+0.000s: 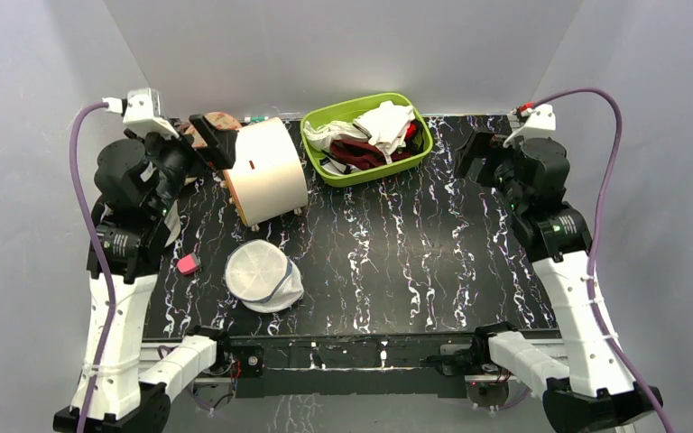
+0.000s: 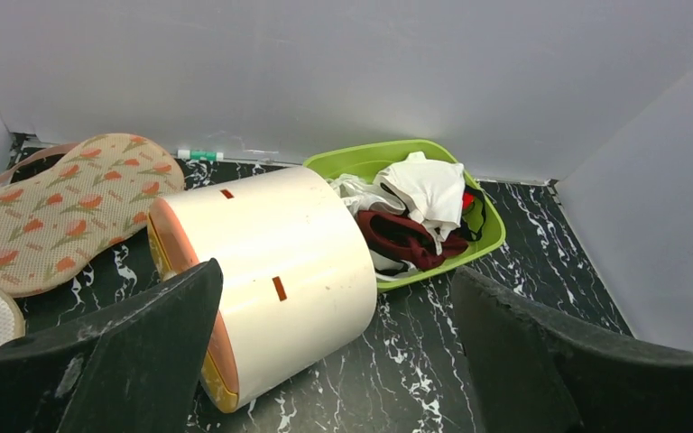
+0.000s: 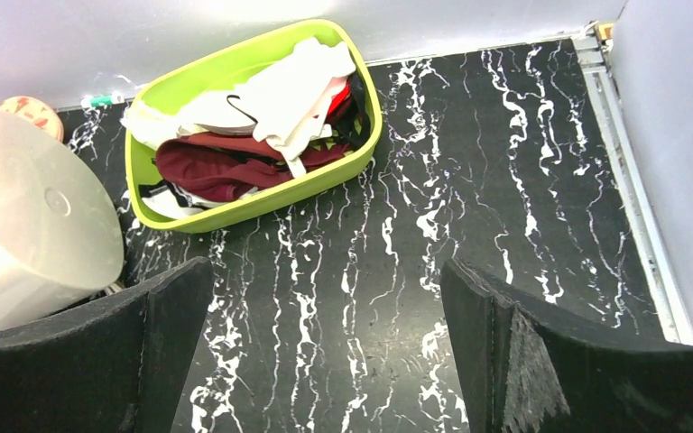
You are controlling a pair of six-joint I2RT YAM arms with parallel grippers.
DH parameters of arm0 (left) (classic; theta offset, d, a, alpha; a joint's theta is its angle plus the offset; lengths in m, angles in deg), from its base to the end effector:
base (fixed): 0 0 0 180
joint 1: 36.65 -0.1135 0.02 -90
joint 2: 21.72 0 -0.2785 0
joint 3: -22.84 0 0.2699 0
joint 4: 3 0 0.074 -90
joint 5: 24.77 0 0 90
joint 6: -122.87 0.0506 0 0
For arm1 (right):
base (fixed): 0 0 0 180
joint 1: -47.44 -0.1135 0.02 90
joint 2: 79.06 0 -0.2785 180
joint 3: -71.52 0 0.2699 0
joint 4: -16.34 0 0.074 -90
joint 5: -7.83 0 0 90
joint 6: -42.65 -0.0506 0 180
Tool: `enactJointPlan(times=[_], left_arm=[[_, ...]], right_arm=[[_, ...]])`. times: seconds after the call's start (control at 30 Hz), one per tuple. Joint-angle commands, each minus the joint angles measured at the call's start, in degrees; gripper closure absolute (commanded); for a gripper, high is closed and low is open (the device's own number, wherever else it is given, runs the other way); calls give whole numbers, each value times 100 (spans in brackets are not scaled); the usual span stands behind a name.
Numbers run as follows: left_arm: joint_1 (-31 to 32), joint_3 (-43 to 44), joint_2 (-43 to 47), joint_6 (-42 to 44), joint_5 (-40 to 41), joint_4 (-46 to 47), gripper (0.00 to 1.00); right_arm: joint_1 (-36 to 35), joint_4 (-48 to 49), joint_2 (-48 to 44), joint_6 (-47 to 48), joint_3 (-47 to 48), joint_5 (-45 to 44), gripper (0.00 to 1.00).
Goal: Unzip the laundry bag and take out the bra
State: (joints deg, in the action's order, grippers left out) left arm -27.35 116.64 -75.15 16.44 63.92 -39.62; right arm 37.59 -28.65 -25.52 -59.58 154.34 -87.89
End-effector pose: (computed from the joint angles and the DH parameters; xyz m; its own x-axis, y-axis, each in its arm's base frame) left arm 0.1814 -0.0309 0.5201 0.0098 -0.2881 -0.9575 0.1948 0.9398 -0.2808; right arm 0.2074 0.0309 0.4358 -0.2768 0.1659 -0.9465 -0.0175 0.9840 0.1775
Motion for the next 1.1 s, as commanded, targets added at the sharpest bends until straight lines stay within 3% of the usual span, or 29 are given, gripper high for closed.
enactJointPlan(times=[0.0, 0.4, 0.57, 0.8, 1.07], left_arm=[[75, 603, -338, 84, 347, -510, 2], [112, 1211, -1057, 191, 400, -1197, 2], [118, 1532, -1440, 326, 277, -1442, 2], [125, 2169, -2025, 368, 175, -1776, 2], [90, 3105, -2821, 374, 680, -2138, 2]], right_arm=[[-66, -89, 287, -482, 577, -173, 2], [-366, -45, 678, -685, 658, 575, 2], [-487, 138, 628, -1432, 390, 333, 2], [-650, 96, 805, -2016, 335, 641, 2], [-668, 106, 850, -1061, 344, 2141, 2]])
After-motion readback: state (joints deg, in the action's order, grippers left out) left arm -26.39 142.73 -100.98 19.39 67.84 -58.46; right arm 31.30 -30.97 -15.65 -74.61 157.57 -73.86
